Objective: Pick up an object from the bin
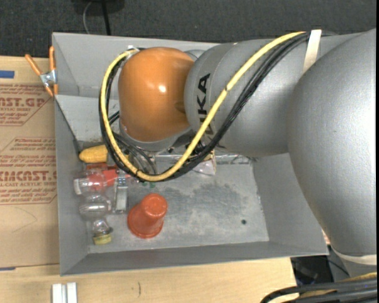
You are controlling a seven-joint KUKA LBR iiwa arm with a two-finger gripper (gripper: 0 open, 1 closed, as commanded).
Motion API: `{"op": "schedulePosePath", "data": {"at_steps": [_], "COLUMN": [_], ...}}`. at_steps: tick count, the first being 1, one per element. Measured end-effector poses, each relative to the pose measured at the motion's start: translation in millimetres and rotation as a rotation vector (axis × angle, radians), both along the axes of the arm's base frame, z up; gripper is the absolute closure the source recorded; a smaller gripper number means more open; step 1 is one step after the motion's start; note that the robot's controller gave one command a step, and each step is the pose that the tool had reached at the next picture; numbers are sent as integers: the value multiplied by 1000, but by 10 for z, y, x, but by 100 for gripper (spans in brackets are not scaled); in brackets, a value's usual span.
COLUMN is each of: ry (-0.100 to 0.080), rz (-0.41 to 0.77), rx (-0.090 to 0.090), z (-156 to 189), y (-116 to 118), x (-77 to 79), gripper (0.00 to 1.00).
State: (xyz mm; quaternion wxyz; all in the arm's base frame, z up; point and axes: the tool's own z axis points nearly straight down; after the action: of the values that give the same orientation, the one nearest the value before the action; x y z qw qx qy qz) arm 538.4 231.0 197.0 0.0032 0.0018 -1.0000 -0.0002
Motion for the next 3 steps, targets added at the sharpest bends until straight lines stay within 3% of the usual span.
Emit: {"op": "schedulePosePath", "data": {"at_steps": [1,2,3], "ry": [-7,-11,-11], "rz": [-2,-39,-2], "rx": [1,4,2], "z": [48,-418,-901], "y": [-12,-247,-275], "x": [19,13,275], "gripper": [0,0,0]}}
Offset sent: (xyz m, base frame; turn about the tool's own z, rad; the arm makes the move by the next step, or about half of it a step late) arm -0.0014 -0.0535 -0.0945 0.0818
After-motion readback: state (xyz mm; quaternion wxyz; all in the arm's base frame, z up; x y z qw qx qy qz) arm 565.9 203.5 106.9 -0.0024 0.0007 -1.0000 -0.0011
